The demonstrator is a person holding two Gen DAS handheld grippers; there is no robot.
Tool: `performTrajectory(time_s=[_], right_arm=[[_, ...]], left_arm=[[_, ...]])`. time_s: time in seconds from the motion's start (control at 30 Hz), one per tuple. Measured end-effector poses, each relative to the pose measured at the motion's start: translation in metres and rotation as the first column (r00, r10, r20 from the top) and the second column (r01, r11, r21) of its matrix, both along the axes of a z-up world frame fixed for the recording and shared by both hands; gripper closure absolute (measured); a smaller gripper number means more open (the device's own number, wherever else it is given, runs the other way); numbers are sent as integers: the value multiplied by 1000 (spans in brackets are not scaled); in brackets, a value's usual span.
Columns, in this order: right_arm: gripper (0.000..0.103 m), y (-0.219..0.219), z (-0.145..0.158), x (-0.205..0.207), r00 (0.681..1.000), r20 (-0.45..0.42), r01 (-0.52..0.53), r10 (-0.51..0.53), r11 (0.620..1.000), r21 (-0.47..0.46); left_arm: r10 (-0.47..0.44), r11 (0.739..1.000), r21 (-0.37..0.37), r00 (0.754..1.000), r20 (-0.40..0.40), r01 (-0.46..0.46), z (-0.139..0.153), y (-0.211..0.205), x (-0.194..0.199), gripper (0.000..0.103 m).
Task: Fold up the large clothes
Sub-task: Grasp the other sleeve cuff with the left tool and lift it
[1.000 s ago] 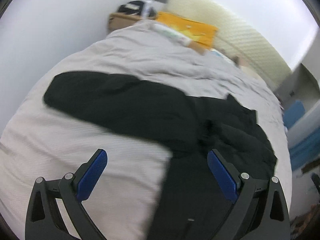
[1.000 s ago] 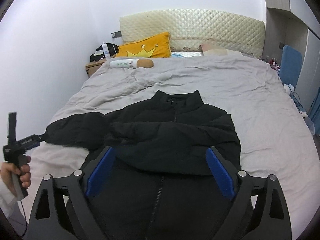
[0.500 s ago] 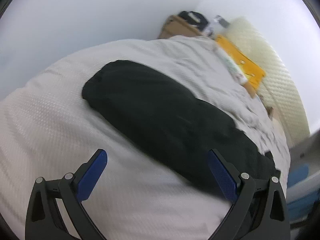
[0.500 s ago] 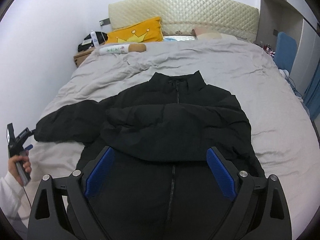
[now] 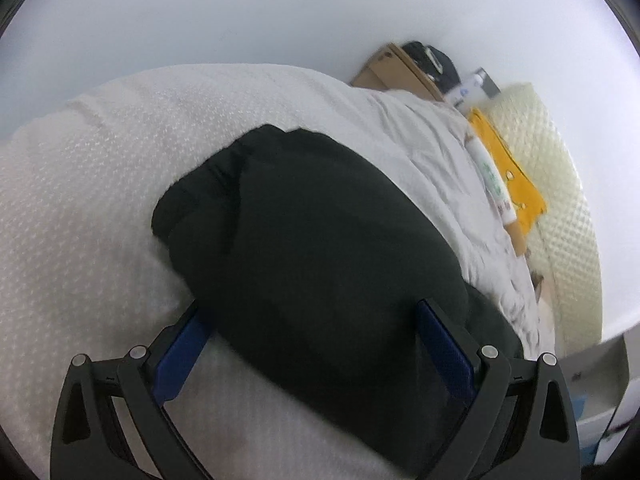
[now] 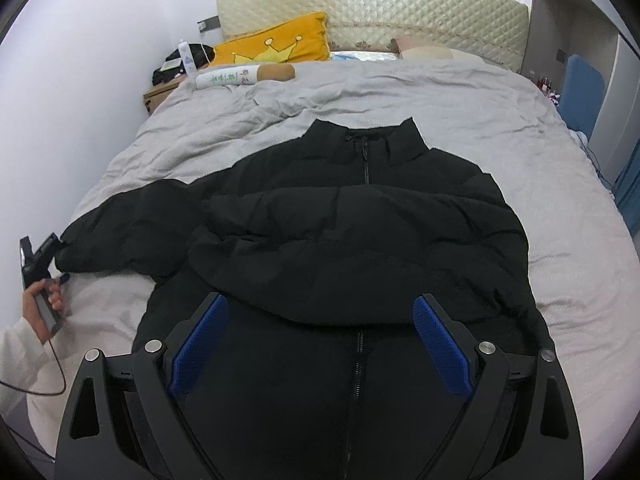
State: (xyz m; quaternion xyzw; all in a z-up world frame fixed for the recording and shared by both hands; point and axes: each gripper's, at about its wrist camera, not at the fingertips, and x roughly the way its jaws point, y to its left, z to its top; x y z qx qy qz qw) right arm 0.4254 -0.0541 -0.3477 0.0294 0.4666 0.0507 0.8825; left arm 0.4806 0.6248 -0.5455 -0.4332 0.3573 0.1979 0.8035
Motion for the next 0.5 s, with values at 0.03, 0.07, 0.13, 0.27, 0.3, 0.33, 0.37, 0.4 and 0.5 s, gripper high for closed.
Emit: performTrajectory(time_s=[0.03,0.07,0.13,0.27,0.3,0.33,0.37,0.4,0.5], right_arm=[[9,0,-1,1,1000,-3,1,-1,1000,0],[9,0,-2,2,1000,-5,0,0,1000,-3],[9,-1,-2,3,1000,-5,-3,3,1000,-8],[9,-5,3,2,1000,7,-11,11,1000,-13],[9,-6,5,1,1000,12,-13,13,1000,-15],[9,-7,7,0,1000,16,-14,14,1000,-16],[9,-9,9,-1,1000,20,-12,12,1000,-14],[9,-12,12,-2,1000,20,-10,10,1000,-9],[9,-17,20,-8,1000,25,-10,10,1000,-14]], left_arm=[[12,1000,-11,1000,2,-12,-2,3,4,6],[30,999,-29,999,12,-30,-4,7,6,7],[45,998,-39,999,21,-44,-4,9,10,13],[17,999,-50,1000,19,-16,3,8,22,62],[5,999,-34,1000,10,-4,10,4,25,72],[-1,1000,-17,1000,-2,1,16,1,28,77],[0,1000,-2,1000,-11,0,25,-1,31,86],[1,1000,12,1000,-16,-1,33,-5,31,92],[-2,999,53,999,-40,4,61,-16,31,98]])
